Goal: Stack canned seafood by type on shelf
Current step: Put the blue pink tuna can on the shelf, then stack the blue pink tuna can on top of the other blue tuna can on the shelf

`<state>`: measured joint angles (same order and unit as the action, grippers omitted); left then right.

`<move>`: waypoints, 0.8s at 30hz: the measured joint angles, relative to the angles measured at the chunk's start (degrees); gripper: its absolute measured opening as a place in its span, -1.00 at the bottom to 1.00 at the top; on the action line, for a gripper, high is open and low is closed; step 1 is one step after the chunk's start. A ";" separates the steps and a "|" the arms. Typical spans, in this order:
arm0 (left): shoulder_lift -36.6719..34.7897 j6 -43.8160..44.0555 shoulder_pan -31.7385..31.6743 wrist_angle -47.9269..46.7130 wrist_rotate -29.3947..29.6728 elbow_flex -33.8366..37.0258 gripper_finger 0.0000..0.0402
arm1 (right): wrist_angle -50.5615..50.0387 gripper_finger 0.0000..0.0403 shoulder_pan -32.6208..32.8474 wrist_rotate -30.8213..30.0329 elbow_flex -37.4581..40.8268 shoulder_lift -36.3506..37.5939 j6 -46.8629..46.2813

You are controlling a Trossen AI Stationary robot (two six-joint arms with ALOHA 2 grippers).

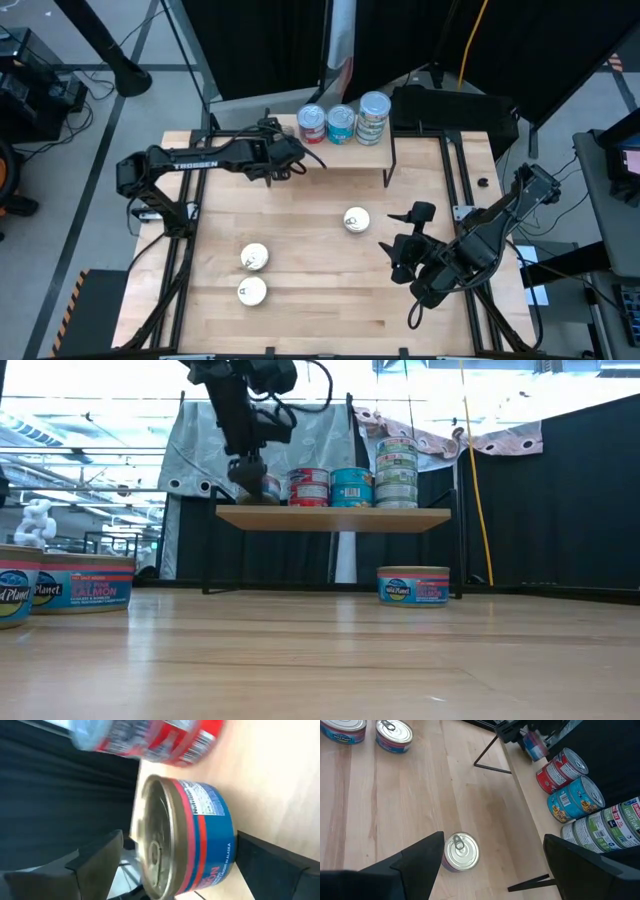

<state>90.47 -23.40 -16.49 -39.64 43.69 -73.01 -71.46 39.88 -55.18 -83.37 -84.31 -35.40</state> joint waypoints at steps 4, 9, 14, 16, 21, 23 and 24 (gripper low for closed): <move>-1.61 0.43 -0.58 1.60 -5.53 -0.07 0.82 | 0.02 0.65 0.00 0.00 0.00 0.00 0.01; -1.72 1.72 -2.14 0.56 -13.48 -0.04 0.82 | 0.48 0.65 0.00 0.02 0.01 0.00 0.00; -2.61 2.34 -2.42 -1.06 -10.89 0.00 0.82 | 0.55 0.65 0.00 1.71 0.02 -0.02 -0.42; -4.49 2.61 -0.91 -1.98 -6.66 0.01 0.82 | 0.52 0.65 0.00 1.79 0.02 -0.02 -0.47; -8.28 3.16 2.04 -2.57 -0.79 -0.04 0.77 | 0.32 0.65 0.00 1.80 0.02 -0.04 -0.18; -9.43 4.29 2.74 -3.59 -1.25 -0.04 0.77 | 0.29 0.65 0.00 1.52 0.02 -0.04 -0.09; -9.92 5.54 3.58 -3.85 -1.69 -0.04 0.76 | 0.28 0.65 0.00 1.49 0.02 -0.04 -0.09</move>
<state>80.54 -17.86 -12.91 -43.50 41.99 -73.06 -71.18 39.88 -53.69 -83.35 -84.36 -35.48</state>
